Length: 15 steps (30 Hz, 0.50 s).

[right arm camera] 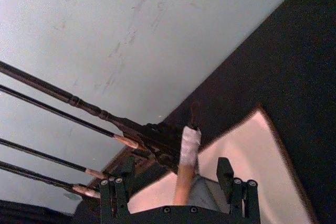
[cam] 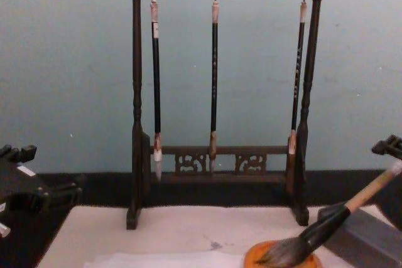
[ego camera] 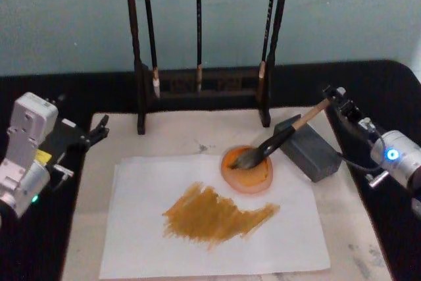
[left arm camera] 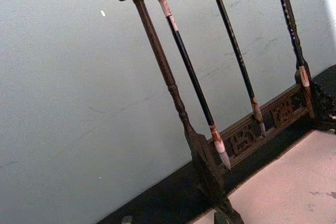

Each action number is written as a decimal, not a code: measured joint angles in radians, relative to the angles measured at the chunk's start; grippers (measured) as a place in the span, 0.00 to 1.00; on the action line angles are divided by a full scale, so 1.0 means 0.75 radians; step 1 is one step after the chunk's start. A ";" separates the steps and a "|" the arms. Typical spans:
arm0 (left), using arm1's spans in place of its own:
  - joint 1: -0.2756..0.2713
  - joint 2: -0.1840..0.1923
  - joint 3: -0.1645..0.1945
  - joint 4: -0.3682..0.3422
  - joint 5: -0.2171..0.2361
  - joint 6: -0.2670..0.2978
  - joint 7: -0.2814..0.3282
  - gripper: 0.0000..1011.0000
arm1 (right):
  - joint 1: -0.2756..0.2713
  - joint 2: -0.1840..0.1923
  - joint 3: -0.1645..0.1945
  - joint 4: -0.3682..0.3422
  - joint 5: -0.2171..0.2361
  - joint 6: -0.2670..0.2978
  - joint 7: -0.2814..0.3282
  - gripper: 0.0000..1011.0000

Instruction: Pick up the brush from the inkstone, write on the paper, then place the brush back to its original position.

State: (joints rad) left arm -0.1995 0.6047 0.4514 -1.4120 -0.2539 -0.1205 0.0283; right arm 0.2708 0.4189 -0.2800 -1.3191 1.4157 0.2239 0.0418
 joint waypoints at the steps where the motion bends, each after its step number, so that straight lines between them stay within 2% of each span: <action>1: 0.000 0.000 0.000 0.000 0.000 0.000 0.000 1.00 | -0.028 0.021 0.005 -0.046 0.008 0.000 -0.030 0.99; 2: 0.000 0.000 0.000 0.000 0.000 0.000 0.000 1.00 | -0.057 0.045 0.009 -0.094 0.013 -0.001 -0.058 0.99; 3: 0.000 0.000 0.000 0.000 0.000 0.000 0.000 1.00 | -0.057 0.045 0.009 -0.094 0.013 -0.001 -0.058 0.99; 4: 0.000 0.000 0.000 0.000 0.000 0.000 0.000 1.00 | -0.087 0.073 0.013 -0.144 0.011 -0.011 -0.075 0.99; 6: 0.000 0.000 0.000 0.000 0.000 0.000 0.000 1.00 | -0.122 0.115 0.015 -0.213 -0.019 -0.046 -0.082 0.99; 7: 0.000 0.000 0.000 0.000 0.000 0.000 0.000 1.00 | -0.122 0.115 0.015 -0.213 -0.019 -0.046 -0.082 0.99; 9: 0.000 0.000 0.000 0.000 0.000 0.000 0.000 1.00 | -0.149 0.162 0.008 -0.275 -0.099 -0.111 -0.070 0.99; 10: 0.000 0.000 0.000 0.000 0.000 0.000 0.000 1.00 | -0.160 0.194 -0.007 -0.312 -0.197 -0.174 -0.055 0.99; 12: 0.000 0.000 0.000 0.000 0.000 0.000 0.000 1.00 | -0.166 0.227 -0.029 -0.348 -0.321 -0.238 -0.045 0.99; 13: 0.000 0.000 0.000 0.000 0.000 0.000 0.000 1.00 | -0.167 0.256 -0.054 -0.372 -0.464 -0.305 -0.045 0.99; 15: 0.000 0.000 0.000 0.000 0.000 0.000 0.000 1.00 | -0.165 0.287 -0.093 -0.395 -0.627 -0.370 -0.058 0.99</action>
State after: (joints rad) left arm -0.1995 0.6046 0.4513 -1.4119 -0.2539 -0.1205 0.0283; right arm 0.1472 0.6337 -0.3495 -1.6153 0.9458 -0.0536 -0.0019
